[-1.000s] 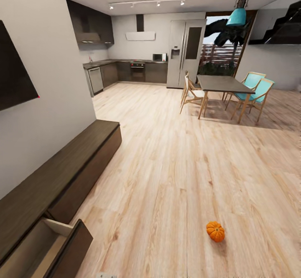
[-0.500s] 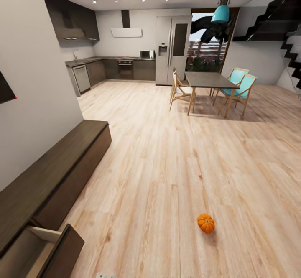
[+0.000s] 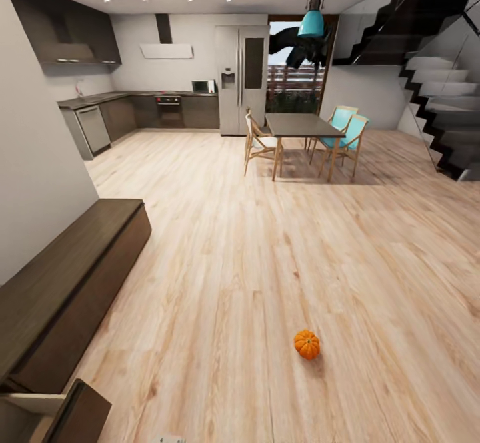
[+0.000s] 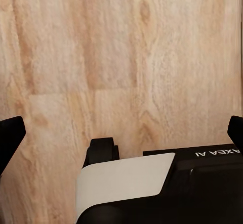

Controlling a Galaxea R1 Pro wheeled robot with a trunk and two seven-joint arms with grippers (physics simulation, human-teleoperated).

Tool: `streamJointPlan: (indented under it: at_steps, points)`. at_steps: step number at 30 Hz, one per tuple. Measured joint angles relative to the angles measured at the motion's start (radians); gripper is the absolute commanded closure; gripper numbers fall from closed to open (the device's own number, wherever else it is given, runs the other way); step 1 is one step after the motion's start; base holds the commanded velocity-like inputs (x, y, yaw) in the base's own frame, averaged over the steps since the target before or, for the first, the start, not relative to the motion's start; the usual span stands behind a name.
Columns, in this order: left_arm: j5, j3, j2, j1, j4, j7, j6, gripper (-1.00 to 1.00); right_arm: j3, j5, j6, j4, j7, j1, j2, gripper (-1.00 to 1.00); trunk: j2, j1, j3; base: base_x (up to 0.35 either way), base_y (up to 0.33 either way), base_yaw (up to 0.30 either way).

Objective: Place each of the two pumpkins and all three candles from the living room inside a cabinet in the living room (use any cabinet), then make sure every cabinet is closed, and position the cauldron so it is next to a table in the living room.

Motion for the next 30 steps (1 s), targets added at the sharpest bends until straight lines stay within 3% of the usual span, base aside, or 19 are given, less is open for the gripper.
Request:
streamJointPlan:
  at_steps: [30]
  points:
    - [0.0, 0.0, 0.0, 0.0, 0.0, 0.0, 0.001, -1.0, 0.0, 0.0, 0.0, 0.0, 0.003, 0.0, 0.003, -1.0, 0.0, 0.0, 0.009, 0.0, 0.0, -0.278]
